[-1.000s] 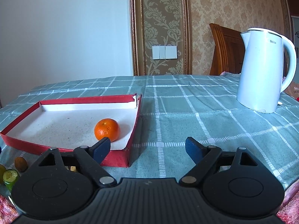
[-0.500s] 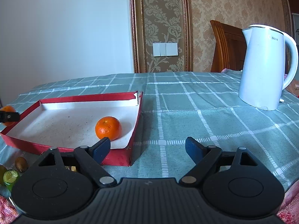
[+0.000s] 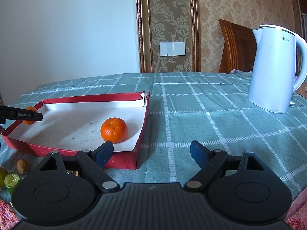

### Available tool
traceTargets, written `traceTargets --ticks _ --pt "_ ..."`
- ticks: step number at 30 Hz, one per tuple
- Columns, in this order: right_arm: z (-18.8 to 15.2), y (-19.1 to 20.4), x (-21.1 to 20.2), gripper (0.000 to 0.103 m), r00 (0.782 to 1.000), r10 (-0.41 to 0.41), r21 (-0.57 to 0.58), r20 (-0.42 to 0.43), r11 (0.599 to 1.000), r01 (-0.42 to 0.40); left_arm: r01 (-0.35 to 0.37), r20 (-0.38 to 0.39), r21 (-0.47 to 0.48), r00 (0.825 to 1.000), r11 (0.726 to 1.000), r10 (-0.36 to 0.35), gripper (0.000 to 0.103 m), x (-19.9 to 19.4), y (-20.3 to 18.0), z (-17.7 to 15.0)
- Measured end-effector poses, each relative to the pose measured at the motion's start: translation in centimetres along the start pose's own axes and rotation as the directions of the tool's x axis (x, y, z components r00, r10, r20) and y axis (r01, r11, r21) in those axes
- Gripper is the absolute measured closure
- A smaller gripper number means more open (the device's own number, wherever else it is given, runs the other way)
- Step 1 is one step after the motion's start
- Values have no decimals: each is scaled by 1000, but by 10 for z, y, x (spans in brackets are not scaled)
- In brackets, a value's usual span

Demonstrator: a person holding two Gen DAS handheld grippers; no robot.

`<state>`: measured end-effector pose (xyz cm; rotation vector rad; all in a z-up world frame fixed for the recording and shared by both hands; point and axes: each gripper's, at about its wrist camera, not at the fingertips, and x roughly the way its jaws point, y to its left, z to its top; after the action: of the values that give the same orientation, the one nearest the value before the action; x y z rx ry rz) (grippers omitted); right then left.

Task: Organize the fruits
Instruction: 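Lower the orange into the red tray and open the left gripper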

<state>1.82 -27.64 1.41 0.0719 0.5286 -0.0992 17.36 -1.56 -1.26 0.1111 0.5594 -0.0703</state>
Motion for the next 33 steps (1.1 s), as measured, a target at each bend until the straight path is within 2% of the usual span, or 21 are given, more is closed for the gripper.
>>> traceTargets --ticks 6,8,11,15,18,20,24,28,33 --pt "1 0 1 15 1000 1 -2 -5 1000 -1 -6 -55 -7 998 1000 6 62 16 1 -1" --pt "1 1 1 15 1000 2 -2 -4 1000 -2 -12 -49 -13 999 1000 12 60 16 3 -1" --pt "1 0 1 15 1000 2 -2 -5 1000 -2 -29 -45 3 999 1000 29 50 17 2 -1" --pt "1 0 1 15 1000 2 -2 -5 1000 -2 -39 -45 16 998 999 40 48 18 1 -2" --pt "1 1 2 12 1000 -7 -3 -6 1000 7 -32 -42 24 999 999 33 44 14 1 -2" --pt "1 0 2 11 1000 -5 2 -8 1000 5 -35 -26 35 999 999 36 36 8 1 -2" --pt "1 -1 2 11 1000 -5 3 -8 1000 5 -19 -1 47 1000 999 19 31 -9 4 -2" --pt "1 -1 2 11 1000 -4 3 -8 1000 4 -48 40 65 998 997 45 28 -33 8 -6" --pt "1 -1 2 11 1000 -4 4 -9 1000 4 -36 87 27 996 999 34 23 -72 24 -16"
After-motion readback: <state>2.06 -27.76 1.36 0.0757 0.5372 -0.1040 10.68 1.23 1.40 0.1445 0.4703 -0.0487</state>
